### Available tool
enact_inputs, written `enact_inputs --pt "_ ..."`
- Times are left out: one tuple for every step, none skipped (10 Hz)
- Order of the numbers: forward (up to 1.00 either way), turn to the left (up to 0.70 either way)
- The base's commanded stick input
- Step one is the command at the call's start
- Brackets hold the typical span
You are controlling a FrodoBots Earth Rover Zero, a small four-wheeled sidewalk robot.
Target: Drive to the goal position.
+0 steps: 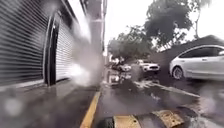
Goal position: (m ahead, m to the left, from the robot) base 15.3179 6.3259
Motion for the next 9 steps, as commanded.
enact_inputs --pt "1.00 0.00" --pt "1.00 0.00" --pt "1.00 0.00" --pt "1.00 0.00" --pt "1.00 0.00" --pt "1.00 0.00" --pt "1.00 0.00" --pt "1.00 0.00" --pt "1.00 0.00"
